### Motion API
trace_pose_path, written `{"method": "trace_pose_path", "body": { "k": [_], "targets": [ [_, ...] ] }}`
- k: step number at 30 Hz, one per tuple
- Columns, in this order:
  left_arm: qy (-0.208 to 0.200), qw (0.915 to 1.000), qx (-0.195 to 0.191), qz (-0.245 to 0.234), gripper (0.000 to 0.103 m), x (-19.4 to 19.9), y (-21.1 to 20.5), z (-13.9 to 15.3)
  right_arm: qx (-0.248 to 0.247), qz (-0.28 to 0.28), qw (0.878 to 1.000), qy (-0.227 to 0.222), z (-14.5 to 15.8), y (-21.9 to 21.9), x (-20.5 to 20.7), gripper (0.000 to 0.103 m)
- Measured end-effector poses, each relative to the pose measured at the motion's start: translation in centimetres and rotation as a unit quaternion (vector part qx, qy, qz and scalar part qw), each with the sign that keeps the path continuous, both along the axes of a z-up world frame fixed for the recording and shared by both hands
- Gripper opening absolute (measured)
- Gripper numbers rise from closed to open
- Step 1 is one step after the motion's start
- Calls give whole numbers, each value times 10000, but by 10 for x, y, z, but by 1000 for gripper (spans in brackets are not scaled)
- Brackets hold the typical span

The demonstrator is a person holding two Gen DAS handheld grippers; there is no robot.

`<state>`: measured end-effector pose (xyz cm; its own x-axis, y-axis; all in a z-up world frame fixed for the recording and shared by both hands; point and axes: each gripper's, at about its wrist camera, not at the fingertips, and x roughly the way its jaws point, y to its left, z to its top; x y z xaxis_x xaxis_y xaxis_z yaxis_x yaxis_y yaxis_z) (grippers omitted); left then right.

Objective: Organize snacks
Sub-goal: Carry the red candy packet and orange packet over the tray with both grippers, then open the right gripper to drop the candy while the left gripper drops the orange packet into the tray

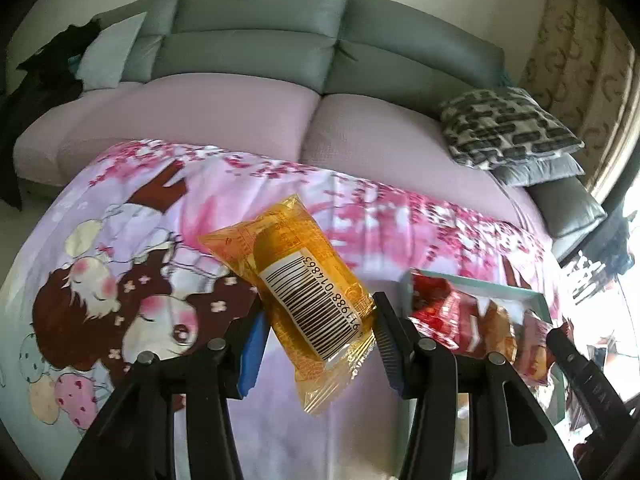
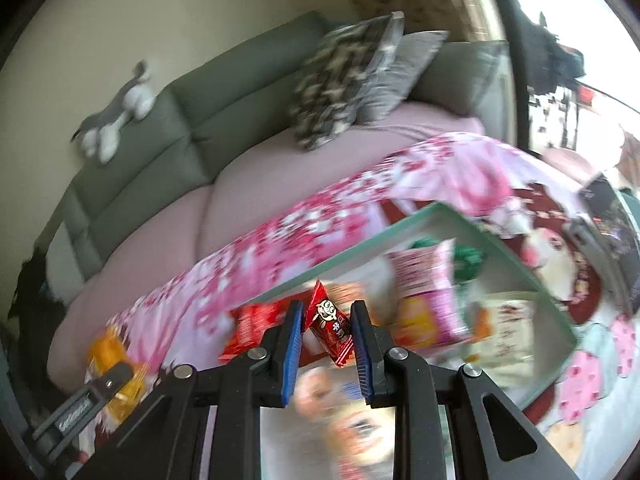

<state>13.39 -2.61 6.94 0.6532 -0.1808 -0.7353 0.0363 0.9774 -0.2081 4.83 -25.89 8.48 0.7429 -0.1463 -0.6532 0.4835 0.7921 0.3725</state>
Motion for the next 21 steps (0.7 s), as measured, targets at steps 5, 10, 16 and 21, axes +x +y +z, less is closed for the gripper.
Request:
{"method": "trace_pose_path", "body": {
  "k": [5,10,16,21],
  "targets": [
    [-64,9992,63,-385,52,-7,-33,4,98,-510,9987,16,1,-40,-21,25],
    [-8,9959,140,-896,52,-14,-72,1,124,-569,9983,88,-1,-53,-27,25],
    [133,9903,328,-1346,52,-18,-107,-9,186,-235,9989,348,-13,-46,-12,26],
    [323,9877,454,-1458,52,-18,-119,-20,188,-87,9984,526,-21,-39,-4,26]
  ]
}}
